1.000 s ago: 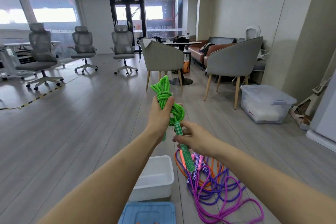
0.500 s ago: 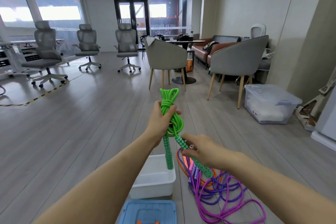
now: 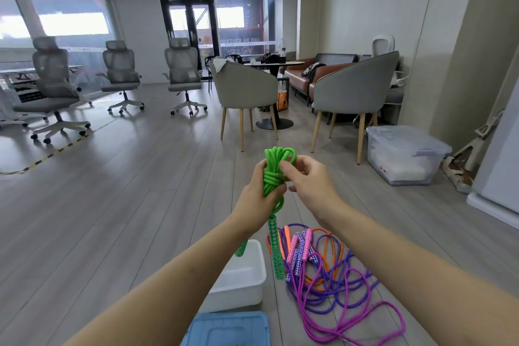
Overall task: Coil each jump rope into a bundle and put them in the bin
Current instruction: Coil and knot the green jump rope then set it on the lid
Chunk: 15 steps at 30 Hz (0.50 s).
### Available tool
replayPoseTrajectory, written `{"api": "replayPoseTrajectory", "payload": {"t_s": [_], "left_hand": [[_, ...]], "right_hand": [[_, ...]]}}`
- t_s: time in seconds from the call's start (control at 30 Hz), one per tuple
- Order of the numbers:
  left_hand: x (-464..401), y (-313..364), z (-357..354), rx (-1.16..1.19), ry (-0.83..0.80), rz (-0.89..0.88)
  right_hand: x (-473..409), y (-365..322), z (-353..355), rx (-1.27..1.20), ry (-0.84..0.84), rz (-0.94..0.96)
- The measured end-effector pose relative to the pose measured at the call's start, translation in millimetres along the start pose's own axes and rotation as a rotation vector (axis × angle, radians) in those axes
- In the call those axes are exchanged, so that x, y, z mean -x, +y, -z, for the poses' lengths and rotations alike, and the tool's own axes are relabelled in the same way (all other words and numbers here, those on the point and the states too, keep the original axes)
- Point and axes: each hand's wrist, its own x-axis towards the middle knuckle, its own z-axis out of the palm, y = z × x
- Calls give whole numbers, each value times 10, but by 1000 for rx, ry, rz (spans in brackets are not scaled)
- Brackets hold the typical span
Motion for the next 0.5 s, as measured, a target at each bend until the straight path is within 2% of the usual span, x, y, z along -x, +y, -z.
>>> {"api": "replayPoseTrajectory", "payload": {"t_s": [0.17,0.27,0.43,0.5], "left_hand": [[42,144,-22,159,-105,5],[43,143,-16,257,-148,56],[37,207,-9,155,-100,-3],[43,228,-8,113,-95,-26]], "right_hand": [[9,-53,-59,-154,41,-28],[37,-119,-53,-106,26,-29],[81,-265,14,-186,-121,-77],[83,-297,51,-141,-151,-56]]}}
